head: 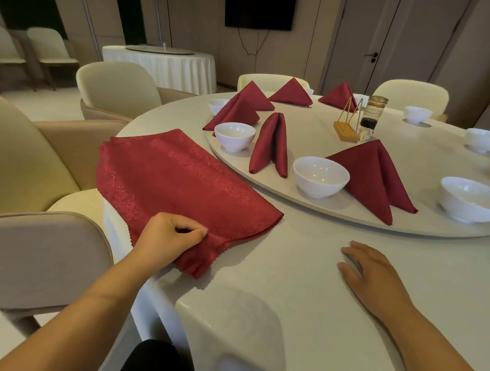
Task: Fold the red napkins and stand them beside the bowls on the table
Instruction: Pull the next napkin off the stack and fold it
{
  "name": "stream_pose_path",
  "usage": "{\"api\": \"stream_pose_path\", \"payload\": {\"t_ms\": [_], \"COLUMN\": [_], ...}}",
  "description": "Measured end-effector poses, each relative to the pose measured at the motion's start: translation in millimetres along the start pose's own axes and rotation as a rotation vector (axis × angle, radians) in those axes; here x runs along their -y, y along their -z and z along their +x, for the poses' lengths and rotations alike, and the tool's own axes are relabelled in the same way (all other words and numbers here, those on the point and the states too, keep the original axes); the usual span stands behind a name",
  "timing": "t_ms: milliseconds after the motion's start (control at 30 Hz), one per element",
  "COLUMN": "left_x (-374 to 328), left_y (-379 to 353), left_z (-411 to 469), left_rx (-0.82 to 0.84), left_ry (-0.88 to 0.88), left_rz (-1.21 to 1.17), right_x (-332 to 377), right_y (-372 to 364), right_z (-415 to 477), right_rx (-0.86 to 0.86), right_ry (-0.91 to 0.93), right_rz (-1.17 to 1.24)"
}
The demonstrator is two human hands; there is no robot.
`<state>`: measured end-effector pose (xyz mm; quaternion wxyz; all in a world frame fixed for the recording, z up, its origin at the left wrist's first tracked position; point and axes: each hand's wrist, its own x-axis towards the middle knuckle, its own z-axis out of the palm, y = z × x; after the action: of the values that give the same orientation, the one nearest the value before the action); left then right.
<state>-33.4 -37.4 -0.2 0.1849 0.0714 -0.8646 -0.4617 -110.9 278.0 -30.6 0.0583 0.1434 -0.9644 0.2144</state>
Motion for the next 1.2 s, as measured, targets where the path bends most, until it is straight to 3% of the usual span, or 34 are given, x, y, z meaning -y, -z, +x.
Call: {"api": "stream_pose_path", "payload": {"t_ms": [300,433,500,567,633,767,967,1100,1200], "left_x": [-5.1,-30.3,-41.1,-47.5,-49.5,-47.5,-42.1,-37.7,-33.3], "left_y": [-6.8,-12.3,-20.9,-30.5,-38.3,-45.8,-25.5,-12.1,-6.9], "left_z": [4.4,-4.1,-12.8,-20.3,-25.0,-30.3,-33.9,-45.2,-54.2], "left_rx": [-0.039,0.005,0.068,0.154,0.230,0.314,0.332,0.384,0.307], "left_ry": [-0.024,-0.127,-0.148,-0.166,-0.175,-0.129,-0.049,-0.015,-0.097], "left_rz": [-0.003,-0.043,-0.045,-0.077,-0.124,-0.190,-0.294,-0.119,0.085], "right_x": [0.2,6.6,17.3,34.7,51.9,79.1,104.5,123.7,135.3], "right_y": [0.3,4.4,6.4,7.3,0.9,-15.0,0.1,10.8,22.5], "right_z": [-0.4,-2.7,-5.8,-11.2,-17.5,-20.1,-14.4,-6.7,1.3], "right_rx": [0.008,-0.120,-0.181,-0.125,-0.045,-0.058,0.110,0.028,-0.035], "right_ry": [-0.006,0.035,0.148,0.328,0.469,0.674,0.379,0.320,0.273], "right_rz": [0.007,0.154,0.257,0.294,0.247,0.176,0.637,0.728,0.695]}}
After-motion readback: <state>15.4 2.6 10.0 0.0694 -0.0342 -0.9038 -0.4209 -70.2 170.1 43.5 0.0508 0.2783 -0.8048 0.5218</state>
